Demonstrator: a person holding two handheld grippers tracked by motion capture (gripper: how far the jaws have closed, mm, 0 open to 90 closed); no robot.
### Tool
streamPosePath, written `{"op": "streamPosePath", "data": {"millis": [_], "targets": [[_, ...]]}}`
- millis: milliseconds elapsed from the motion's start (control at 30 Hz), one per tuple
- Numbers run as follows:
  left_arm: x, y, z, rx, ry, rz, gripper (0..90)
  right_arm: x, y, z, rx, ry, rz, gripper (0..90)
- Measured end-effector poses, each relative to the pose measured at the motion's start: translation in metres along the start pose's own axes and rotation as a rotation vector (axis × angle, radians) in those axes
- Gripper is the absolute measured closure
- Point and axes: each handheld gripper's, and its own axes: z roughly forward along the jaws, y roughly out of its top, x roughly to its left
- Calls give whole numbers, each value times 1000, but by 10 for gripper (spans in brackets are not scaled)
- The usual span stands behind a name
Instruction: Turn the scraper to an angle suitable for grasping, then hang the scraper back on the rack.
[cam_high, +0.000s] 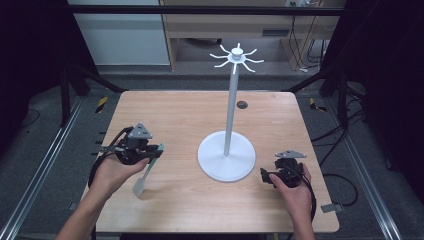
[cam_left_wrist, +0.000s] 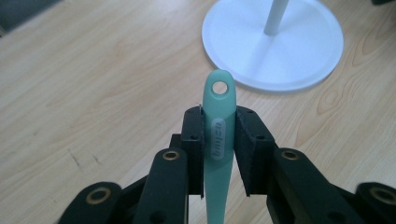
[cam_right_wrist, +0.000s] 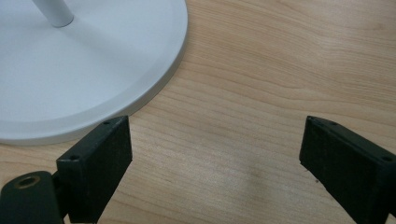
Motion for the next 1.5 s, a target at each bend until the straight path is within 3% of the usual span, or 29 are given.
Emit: {"op": "streamPosePath", "data": {"millis": [233,667,1100,1500], "targets": [[-1,12,-18,-88,26,2,745,0,0,0,1,-1,1,97],[-10,45,-35,-183,45,41,745,0,0,0,-1,1,0,97],[-24,79,-45,-239,47,83,745,-1,1,0,0,4,1,97],[-35,106,-55,-296,35,86,745,-2,0,-1,-4,0,7,97]]}}
